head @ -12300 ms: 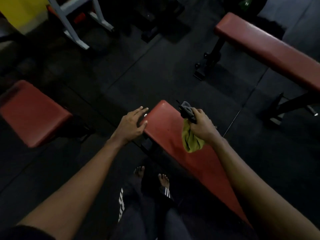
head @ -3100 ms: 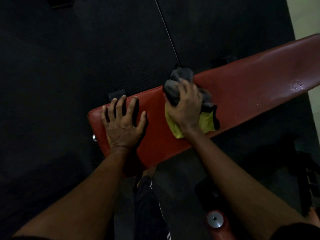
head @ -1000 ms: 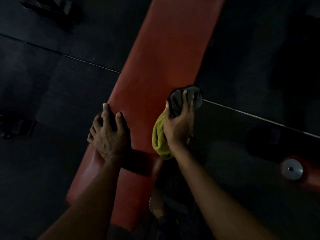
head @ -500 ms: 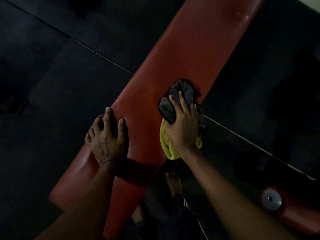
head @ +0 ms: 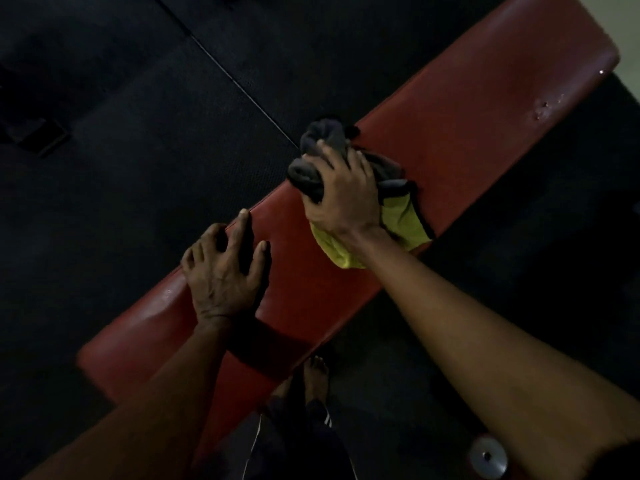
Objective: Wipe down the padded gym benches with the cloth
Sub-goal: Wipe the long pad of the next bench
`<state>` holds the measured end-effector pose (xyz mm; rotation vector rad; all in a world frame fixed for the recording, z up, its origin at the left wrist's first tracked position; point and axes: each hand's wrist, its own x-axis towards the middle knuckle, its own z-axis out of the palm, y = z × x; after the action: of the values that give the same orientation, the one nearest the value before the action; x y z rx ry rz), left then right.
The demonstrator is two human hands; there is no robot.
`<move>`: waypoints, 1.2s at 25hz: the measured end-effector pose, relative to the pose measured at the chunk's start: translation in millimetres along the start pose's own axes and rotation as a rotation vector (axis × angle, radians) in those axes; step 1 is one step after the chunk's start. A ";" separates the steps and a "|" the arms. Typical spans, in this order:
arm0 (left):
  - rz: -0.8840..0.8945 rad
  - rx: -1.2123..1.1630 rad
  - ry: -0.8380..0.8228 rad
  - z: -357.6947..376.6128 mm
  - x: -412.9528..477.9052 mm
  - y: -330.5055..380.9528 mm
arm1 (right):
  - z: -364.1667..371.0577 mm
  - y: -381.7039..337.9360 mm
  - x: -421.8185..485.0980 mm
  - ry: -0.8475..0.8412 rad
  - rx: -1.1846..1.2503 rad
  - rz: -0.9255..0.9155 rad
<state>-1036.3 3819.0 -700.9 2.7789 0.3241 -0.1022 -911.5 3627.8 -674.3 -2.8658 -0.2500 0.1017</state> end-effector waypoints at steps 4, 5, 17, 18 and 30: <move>-0.003 0.016 -0.015 -0.9 1.1 0.7 | -6.0 4.7 2.9 -0.149 -0.006 -0.373; -0.003 0.010 -0.021 -1.9 1.2 0.7 | -7.4 10.0 9.4 -0.152 -0.009 -0.414; -0.011 -0.013 -0.040 -4.4 1.7 0.0 | -6.0 -21.9 9.7 -0.177 0.022 -0.434; -0.012 -0.016 -0.040 -3.9 1.9 0.6 | -9.5 -11.6 18.6 -0.172 0.018 -0.447; -0.018 -0.011 -0.050 -5.7 1.3 2.1 | -3.4 -15.8 4.0 -0.148 -0.040 -0.192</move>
<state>-1034.4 3819.4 -695.0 2.7584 0.3357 -0.1736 -909.8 3642.7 -667.0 -2.8592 -0.5606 0.2751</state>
